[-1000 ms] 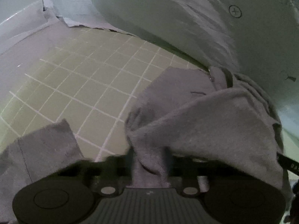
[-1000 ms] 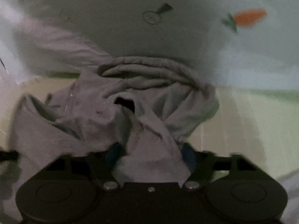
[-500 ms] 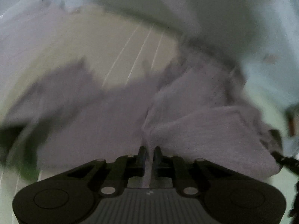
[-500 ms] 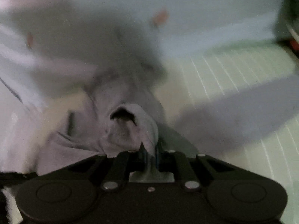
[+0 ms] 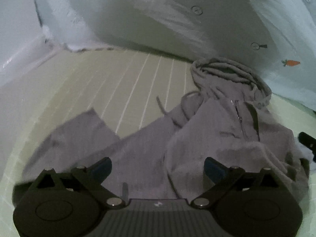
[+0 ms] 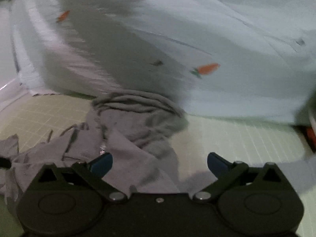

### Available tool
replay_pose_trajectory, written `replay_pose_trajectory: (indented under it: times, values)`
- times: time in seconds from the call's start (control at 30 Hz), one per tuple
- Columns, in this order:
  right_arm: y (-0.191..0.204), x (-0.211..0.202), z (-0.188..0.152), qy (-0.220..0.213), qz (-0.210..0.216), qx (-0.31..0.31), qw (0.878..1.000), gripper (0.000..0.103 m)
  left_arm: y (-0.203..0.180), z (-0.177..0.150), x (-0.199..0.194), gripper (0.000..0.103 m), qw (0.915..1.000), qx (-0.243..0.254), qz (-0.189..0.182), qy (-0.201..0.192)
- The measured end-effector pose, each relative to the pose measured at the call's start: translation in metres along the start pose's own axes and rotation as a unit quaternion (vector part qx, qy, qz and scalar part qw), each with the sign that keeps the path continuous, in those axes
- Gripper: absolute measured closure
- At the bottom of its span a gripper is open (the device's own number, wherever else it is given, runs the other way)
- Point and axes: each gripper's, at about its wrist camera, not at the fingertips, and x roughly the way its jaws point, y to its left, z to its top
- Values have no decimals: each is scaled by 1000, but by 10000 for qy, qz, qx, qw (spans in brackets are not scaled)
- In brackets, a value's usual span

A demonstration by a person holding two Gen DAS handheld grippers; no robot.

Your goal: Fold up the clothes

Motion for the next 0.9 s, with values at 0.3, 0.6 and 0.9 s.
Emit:
replay_pose_trajectory:
  times: [0.3, 0.6, 0.9]
  values:
    - [33, 36, -9, 364, 756, -832, 9930, 63, -18, 6, 31, 4, 9990, 347, 107, 270]
    - [31, 73, -33, 1040, 866, -888, 9868, 46, -20, -15, 58, 1, 9965, 282, 195, 757]
    - [19, 69, -31, 969, 1146, -731, 9860, 100, -11, -25, 65, 0, 9959, -81, 85, 893]
